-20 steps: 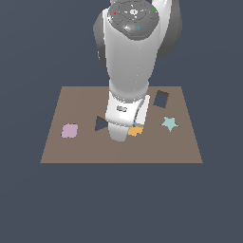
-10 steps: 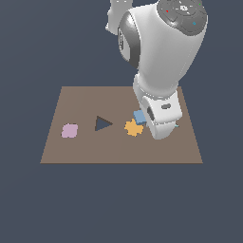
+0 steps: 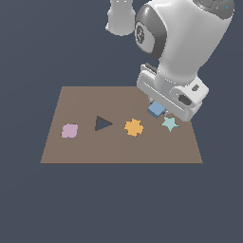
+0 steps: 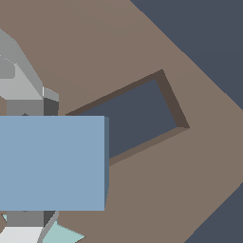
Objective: Insert a designated object into the corresponding slot on a board.
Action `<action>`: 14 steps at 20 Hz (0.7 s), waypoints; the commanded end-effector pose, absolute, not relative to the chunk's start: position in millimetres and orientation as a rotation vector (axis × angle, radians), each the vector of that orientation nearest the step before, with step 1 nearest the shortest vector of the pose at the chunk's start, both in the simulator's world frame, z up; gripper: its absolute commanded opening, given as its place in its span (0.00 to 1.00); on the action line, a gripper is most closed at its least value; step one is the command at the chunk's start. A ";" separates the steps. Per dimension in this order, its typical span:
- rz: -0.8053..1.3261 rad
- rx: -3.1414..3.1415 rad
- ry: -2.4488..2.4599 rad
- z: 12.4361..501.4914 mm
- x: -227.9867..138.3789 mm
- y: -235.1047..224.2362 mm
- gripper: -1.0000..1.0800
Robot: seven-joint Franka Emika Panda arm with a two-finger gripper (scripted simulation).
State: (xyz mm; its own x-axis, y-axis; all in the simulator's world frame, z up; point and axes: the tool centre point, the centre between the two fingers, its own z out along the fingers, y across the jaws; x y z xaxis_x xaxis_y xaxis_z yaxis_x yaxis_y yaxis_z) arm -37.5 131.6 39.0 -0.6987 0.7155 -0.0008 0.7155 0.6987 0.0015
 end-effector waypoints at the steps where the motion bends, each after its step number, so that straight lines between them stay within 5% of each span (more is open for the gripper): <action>1: 0.002 1.067 2.953 39.6 -47.3 139.1 0.00; 14: 0.000 0.596 3.084 40.4 -83.4 153.9 0.00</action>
State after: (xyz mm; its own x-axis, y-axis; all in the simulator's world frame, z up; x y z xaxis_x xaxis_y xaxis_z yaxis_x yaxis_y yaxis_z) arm -80.8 153.2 40.0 -0.9187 0.3949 -0.0002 0.3949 0.9187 0.0002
